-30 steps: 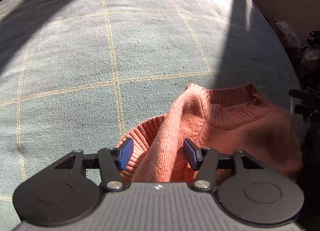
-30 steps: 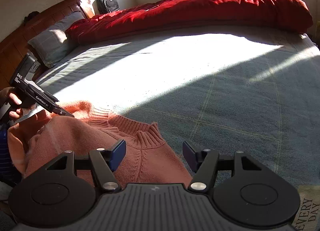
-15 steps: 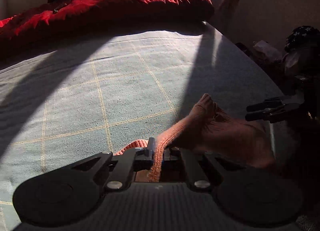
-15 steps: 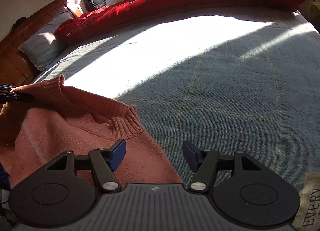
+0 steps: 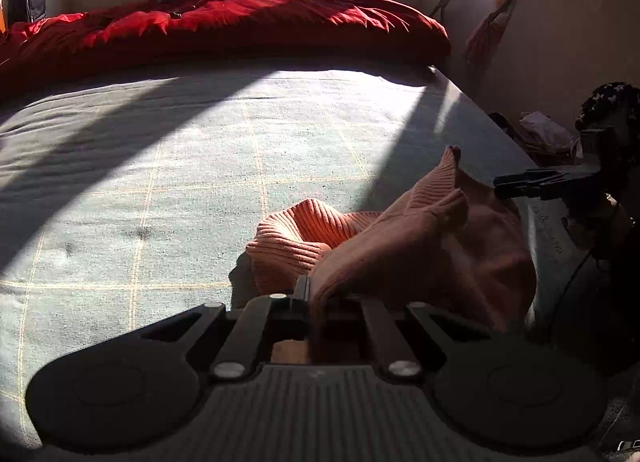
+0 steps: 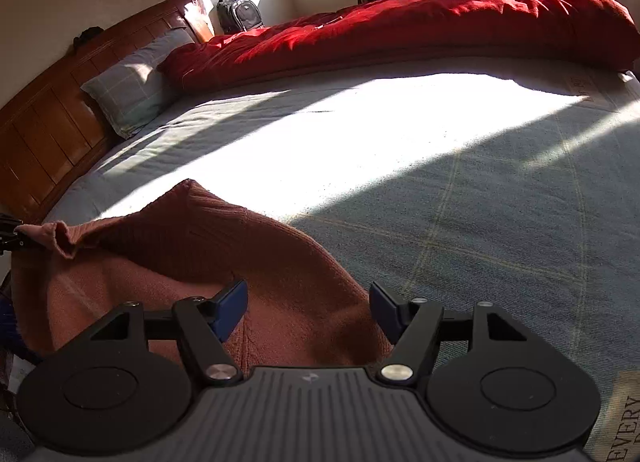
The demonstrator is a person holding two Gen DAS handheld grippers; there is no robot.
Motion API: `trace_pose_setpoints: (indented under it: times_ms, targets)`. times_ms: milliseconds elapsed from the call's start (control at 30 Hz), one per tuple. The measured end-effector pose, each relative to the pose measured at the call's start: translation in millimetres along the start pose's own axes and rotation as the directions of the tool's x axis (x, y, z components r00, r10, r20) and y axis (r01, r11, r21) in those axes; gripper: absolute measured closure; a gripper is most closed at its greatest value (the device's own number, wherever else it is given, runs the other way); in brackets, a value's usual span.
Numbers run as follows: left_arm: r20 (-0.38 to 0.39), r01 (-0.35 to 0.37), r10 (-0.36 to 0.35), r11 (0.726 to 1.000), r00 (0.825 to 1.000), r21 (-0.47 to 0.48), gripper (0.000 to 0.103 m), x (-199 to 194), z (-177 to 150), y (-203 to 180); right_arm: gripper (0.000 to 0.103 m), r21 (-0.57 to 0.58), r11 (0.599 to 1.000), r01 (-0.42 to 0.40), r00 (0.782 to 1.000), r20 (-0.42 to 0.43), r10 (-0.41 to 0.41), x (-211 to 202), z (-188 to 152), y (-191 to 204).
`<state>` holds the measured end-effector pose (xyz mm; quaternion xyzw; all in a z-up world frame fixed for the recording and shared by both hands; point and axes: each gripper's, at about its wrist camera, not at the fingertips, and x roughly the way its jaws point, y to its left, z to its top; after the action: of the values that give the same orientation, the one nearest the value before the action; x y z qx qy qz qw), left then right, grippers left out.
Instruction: Fold clothes
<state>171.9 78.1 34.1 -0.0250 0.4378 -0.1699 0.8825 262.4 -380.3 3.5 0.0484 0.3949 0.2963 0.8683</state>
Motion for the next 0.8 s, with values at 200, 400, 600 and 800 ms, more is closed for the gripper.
trace_pose_setpoints:
  times_ms: [200,400,600,800]
  targets:
    - [-0.031,-0.001,-0.002,0.997,1.000,-0.081,0.100,6.4,-21.9,22.3,0.028,-0.020,0.998,-0.060,0.997,-0.057,0.058,38.7,18.3,-15.9]
    - [-0.052,0.000,-0.005,0.996,0.999,-0.095,0.099,16.1,-25.3,29.3,0.029,0.104,0.951,-0.290,0.947,-0.111,0.301,55.8,16.3,-27.9]
    - [-0.067,-0.018,0.013,0.997,0.998,-0.078,0.099,28.7,-25.7,31.1,0.085,-0.086,0.972,-0.218,0.970,-0.126,0.207,10.8,13.7,20.2]
    - [-0.062,-0.012,0.008,0.998,0.998,-0.060,0.097,31.8,-29.8,29.0,0.097,-0.239,0.971,-0.022,0.987,-0.157,-0.016,-8.6,-2.6,53.0]
